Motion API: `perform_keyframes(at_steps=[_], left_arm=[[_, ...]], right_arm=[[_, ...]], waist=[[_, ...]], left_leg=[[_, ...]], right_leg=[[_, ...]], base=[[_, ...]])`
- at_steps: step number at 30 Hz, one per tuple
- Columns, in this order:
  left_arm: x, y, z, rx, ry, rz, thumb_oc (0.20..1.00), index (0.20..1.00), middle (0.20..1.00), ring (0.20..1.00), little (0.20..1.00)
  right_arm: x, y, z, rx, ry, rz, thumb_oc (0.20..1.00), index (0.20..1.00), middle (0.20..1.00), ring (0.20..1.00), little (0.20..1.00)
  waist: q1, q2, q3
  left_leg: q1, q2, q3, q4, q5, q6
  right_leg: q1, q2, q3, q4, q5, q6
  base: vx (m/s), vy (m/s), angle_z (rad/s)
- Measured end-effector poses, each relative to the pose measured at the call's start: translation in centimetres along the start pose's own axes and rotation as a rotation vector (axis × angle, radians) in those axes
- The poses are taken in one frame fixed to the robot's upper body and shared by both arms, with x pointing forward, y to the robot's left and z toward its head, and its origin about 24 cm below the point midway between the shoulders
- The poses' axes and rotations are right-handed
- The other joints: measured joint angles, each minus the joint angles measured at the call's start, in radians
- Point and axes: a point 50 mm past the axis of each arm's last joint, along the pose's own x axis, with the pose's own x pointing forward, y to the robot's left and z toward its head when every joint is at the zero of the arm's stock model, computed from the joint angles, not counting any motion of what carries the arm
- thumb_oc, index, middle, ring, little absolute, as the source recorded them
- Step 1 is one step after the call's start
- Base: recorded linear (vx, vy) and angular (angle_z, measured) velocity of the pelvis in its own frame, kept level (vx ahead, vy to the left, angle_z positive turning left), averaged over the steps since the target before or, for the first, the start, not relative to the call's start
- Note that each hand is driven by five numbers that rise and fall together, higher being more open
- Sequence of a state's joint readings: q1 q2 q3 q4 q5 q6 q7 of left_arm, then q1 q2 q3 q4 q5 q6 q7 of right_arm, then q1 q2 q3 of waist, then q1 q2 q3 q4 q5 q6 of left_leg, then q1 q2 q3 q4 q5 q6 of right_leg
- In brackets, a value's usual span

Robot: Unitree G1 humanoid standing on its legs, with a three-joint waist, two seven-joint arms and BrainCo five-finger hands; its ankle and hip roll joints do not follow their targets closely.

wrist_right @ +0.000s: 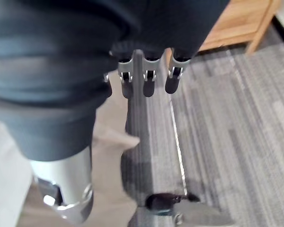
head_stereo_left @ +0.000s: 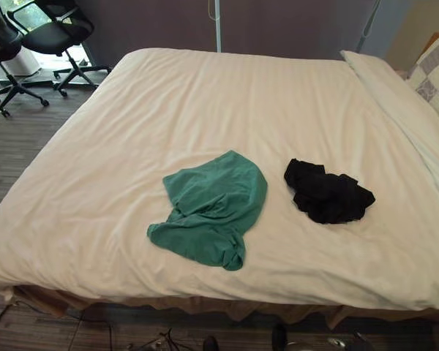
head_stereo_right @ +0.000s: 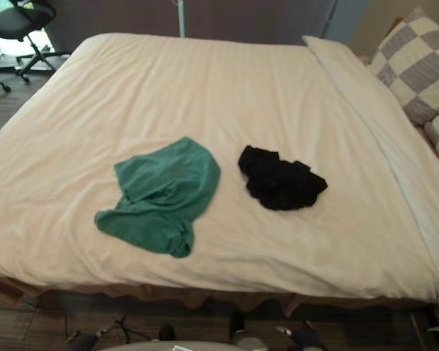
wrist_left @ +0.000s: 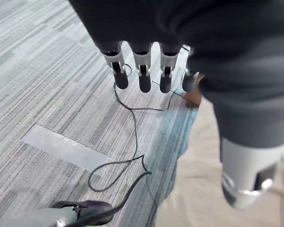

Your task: Tidy up the quilt and then pick up the clothes from the bed and put them into the laundry hamper.

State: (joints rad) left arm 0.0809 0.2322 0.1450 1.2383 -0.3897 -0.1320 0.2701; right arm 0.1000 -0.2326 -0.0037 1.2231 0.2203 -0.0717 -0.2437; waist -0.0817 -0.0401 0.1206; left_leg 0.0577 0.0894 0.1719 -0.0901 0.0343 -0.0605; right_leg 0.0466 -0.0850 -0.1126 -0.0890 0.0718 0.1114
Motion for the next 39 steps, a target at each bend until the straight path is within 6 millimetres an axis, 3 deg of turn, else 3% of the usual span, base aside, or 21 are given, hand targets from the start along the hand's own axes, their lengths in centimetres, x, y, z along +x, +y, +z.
perform_keyframes(at_steps=[3, 6, 8, 9, 10, 12, 14, 17, 21, 25, 27, 28, 29, 30, 31, 32, 34, 35, 36, 37, 39], left_arm=[[0.5, 2.1, 1.2, -0.223, -0.015, 0.092, 1.0, 1.0, 1.0, 1.0, 1.0], [0.9, 4.4, 3.5, -0.445, -0.08, 0.177, 1.0, 1.0, 1.0, 1.0, 1.0], [0.7, 6.4, 7.4, -0.609, -0.224, 0.221, 1.0, 1.0, 1.0, 1.0, 1.0], [0.2, 7.4, 10.9, -0.642, -0.362, 0.227, 1.0, 1.0, 1.0, 1.0, 1.0], [-0.8, 8.0, 13.7, -0.664, -0.503, 0.212, 1.0, 1.0, 1.0, 1.0, 1.0], [-3.1, 8.5, 18.6, -0.637, -0.728, 0.176, 1.0, 1.0, 1.0, 1.0, 1.0], [-5.1, 8.5, 21.6, -0.557, -0.894, 0.164, 1.0, 1.0, 1.0, 1.0, 1.0], [-7.9, 7.0, 24.6, -0.298, -1.096, 0.152, 1.0, 1.0, 1.0, 1.0, 1.0], [-13.1, 2.1, 26.8, 0.078, -1.414, -0.019, 1.0, 1.0, 1.0, 1.0, 1.0], [-15.0, -0.3, 27.0, 0.32, -1.533, -0.09, 1.0, 1.0, 1.0, 1.0, 1.0], [-14.8, -0.8, 27.2, 0.469, -1.527, -0.108, 1.0, 1.0, 1.0, 1.0, 1.0], [-14.4, -1.2, 28.1, 0.601, -1.52, -0.125, 1.0, 1.0, 1.0, 1.0, 1.0], [-14.7, -2.6, 31.1, 0.771, -1.484, -0.076, 1.0, 1.0, 1.0, 1.0, 1.0], [-16.7, -3.9, 32.2, 0.705, -1.558, -0.094, 1.0, 1.0, 1.0, 1.0, 1.0], [-20.8, -6.3, 33.1, 0.685, -1.739, -0.184, 1.0, 1.0, 1.0, 1.0, 1.0], [-21.2, -7.2, 32.3, 0.716, -1.78, -0.209, 1.0, 1.0, 1.0, 1.0, 1.0], [-19.5, -8.9, 31.6, 0.807, -1.75, -0.173, 1.0, 1.0, 1.0, 1.0, 1.0], [-19.4, -10.2, 33.3, 0.838, -1.69, -0.109, 1.0, 1.0, 1.0, 1.0, 1.0], [-20.3, -11.0, 34.8, 0.915, -1.699, -0.067, 1.0, 1.0, 1.0, 1.0, 1.0], [-22.6, -10.9, 36.5, 0.893, -1.779, -0.011, 1.0, 1.0, 1.0, 1.0, 1.0], [-23.3, -10.9, 35.7, 0.926, -1.825, 0.008, 1.0, 1.0, 1.0, 1.0, 1.0]], right_arm=[[0.0, -2.4, -1.6, 0.082, 0.053, -0.089, 1.0, 1.0, 1.0, 1.0, 1.0], [0.0, -4.7, -1.1, 0.121, 0.007, -0.164, 1.0, 1.0, 1.0, 1.0, 1.0], [-0.3, -6.9, 2.5, 0.166, -0.168, -0.224, 1.0, 1.0, 1.0, 1.0, 1.0], [-0.7, -8.2, 6.0, 0.169, -0.311, -0.258, 1.0, 1.0, 1.0, 1.0, 1.0], [-1.5, -9.4, 8.4, 0.152, -0.434, -0.289, 1.0, 1.0, 1.0, 1.0, 1.0], [-3.5, -11.6, 13.0, 0.045, -0.656, -0.359, 1.0, 1.0, 1.0, 1.0, 1.0], [-4.7, -13.3, 15.5, -0.014, -0.773, -0.438, 1.0, 1.0, 1.0, 1.0, 1.0], [-6.1, -14.2, 17.9, -0.097, -0.87, -0.487, 1.0, 1.0, 1.0, 1.0, 1.0], [-9.0, -13.3, 21.9, -0.243, -1.079, -0.478, 1.0, 1.0, 1.0, 1.0, 1.0], [-11.3, -12.0, 24.9, -0.32, -1.224, -0.456, 1.0, 1.0, 1.0, 1.0, 1.0], [-12.2, -11.3, 25.9, -0.383, -1.277, -0.445, 1.0, 1.0, 1.0, 1.0, 1.0], [-12.2, -10.8, 26.3, -0.433, -1.283, -0.421, 1.0, 1.0, 1.0, 1.0, 1.0], [-13.3, -9.1, 27.6, -0.484, -1.346, -0.365, 1.0, 1.0, 1.0, 1.0, 1.0], [-14.3, -8.8, 28.3, -0.462, -1.395, -0.364, 1.0, 1.0, 1.0, 1.0, 1.0], [-16.2, -7.4, 30.0, -0.459, -1.505, -0.324, 1.0, 1.0, 1.0, 1.0, 1.0], [-17.2, -6.8, 30.5, -0.475, -1.555, -0.322, 1.0, 1.0, 1.0, 1.0, 1.0], [-18.4, -5.7, 30.8, -0.472, -1.628, -0.298, 1.0, 1.0, 1.0, 1.0, 1.0], [-19.3, -4.9, 31.7, -0.407, -1.664, -0.292, 1.0, 1.0, 1.0, 1.0, 1.0], [-20.3, -4.1, 32.3, -0.381, -1.712, -0.271, 1.0, 1.0, 1.0, 1.0, 1.0], [-22.5, -4.0, 32.9, -0.362, -1.811, -0.264, 1.0, 1.0, 1.0, 1.0, 1.0], [-22.7, -4.6, 32.1, -0.301, -1.823, -0.275, 1.0, 1.0, 1.0, 1.0, 1.0]], waist=[[-0.001, -0.008, -0.005], [-0.007, -0.011, -0.007], [-0.02, -0.002, -0.004], [-0.033, -0.014, -0.009], [-0.027, -0.002, -0.004], [-0.03, -0.002, -0.013], [-0.029, 0.003, -0.021], [-0.033, 0.001, -0.022], [-0.045, 0.009, -0.014], [-0.052, 0.012, 0.013], [-0.057, 0.019, 0.026], [-0.058, 0.014, 0.031], [-0.063, 0.023, 0.019], [-0.059, 0.031, 0.017], [-0.059, 0.038, 0.063], [-0.057, 0.04, 0.081], [-0.115, 0.066, 0.087], [-0.123, 0.064, 0.093], [-0.111, 0.065, 0.112], [-0.131, 0.06, 0.146], [-0.159, 0.071, 0.173]], left_leg=[[-0.001, 0.0, 0.006, 0.0, -0.004, 0.009], [-0.004, 0.0, 0.015, 0.0, -0.003, 0.01], [-0.017, 0.002, 0.03, 0.0, -0.001, 0.012], [-0.022, 0.003, 0.041, 0.0, -0.001, 0.012], [-0.031, 0.002, 0.041, 0.0, -0.001, 0.013], [-0.022, 0.003, 0.047, 0.0, 0.008, 0.011], [-0.02, 0.002, 0.054, 0.0, 0.008, 0.011], [-0.016, 0.002, 0.062, 0.0, 0.018, 0.014], [-0.014, -0.004, 0.066, 0.0, 0.027, 0.018], [-0.005, 0.0, 0.083, 0.0, 0.026, 0.017], [-0.004, 0.003, 0.091, 0.005, 0.026, 0.016], [-0.003, 0.002, 0.094, 0.008, 0.027, 0.013], [-0.063, 0.004, 0.101, 0.005, 0.029, 0.004], [-0.086, 0.001, 0.099, 0.001, 0.035, 0.007], [-0.105, -0.012, 0.103, 0.003, 0.047, 0.013], [-0.131, -0.017, 0.101, 0.01, 0.059, 0.028], [-0.153, -0.024, 0.119, 0.01, 0.055, 0.021], [-0.192, -0.024, 0.132, 0.009, 0.064, 0.028], [-0.224, -0.025, 0.134, 0.004, 0.069, 0.029], [-0.257, -0.034, 0.148, 0.008, 0.082, 0.036], [-0.268, -0.034, 0.146, 0.007, 0.087, 0.039]], right_leg=[[0.0, -0.003, 0.0, 0.0, -0.004, -0.005], [-0.002, -0.006, 0.0, 0.0, -0.006, -0.008], [-0.014, -0.009, 0.0, 0.0, -0.009, -0.004], [-0.021, -0.01, 0.001, 0.0, -0.01, -0.003], [-0.028, -0.01, 0.005, 0.0, -0.009, -0.004], [-0.023, -0.01, 0.008, 0.0, -0.009, -0.004], [-0.022, -0.012, 0.01, 0.0, -0.009, -0.003], [-0.023, -0.013, 0.013, 0.0, 0.0, 0.0], [-0.022, -0.02, 0.013, 0.0, 0.015, 0.023], [-0.021, -0.017, 0.021, 0.0, 0.017, 0.026], [-0.031, -0.018, 0.032, -0.001, 0.016, 0.024], [-0.036, -0.014, 0.031, 0.0, 0.008, 0.016], [-0.094, -0.011, 0.047, 0.0, 0.005, 0.02], [-0.111, -0.015, 0.052, 0.0, 0.006, 0.02], [-0.133, -0.026, 0.055, 0.0, 0.042, 0.025], [-0.149, -0.024, 0.057, 0.006, 0.05, 0.036], [-0.193, -0.036, 0.066, 0.001, 0.06, 0.045], [-0.237, -0.04, 0.074, 0.0, 0.065, 0.045], [-0.267, -0.04, 0.082, 0.0, 0.071, 0.036], [-0.307, -0.046, 0.092, 0.005, 0.11, 0.049], [-0.315, -0.048, 0.087, 0.005, 0.112, 0.05]], base=[[0.0, 0.0, 0.0], [0.01, -0.001, 0.03], [-0.01, 0.002, 0.07], [0.0, 0.0, 0.0], [0.0, 0.0, 0.0], [-0.01, 0.011, -0.04], [0.0, 0.012, -0.06], [0.0, 0.002, -0.02], [0.0, 0.0, 0.0], [-0.02, -0.028, -0.11], [-0.09, 0.0, -0.13], [-0.11, 0.022, -0.1], [-0.1, -0.003, -0.05], [-0.22, -0.066, -0.04], [-0.2, -0.064, -0.05], [-0.29, -0.061, -0.04], [-0.12, -0.007, -0.07], [-0.06, -0.031, -0.2], [-0.07, -0.042, -0.37], [-0.07, -0.041, -0.25], [-0.05, -0.021, -0.05]])
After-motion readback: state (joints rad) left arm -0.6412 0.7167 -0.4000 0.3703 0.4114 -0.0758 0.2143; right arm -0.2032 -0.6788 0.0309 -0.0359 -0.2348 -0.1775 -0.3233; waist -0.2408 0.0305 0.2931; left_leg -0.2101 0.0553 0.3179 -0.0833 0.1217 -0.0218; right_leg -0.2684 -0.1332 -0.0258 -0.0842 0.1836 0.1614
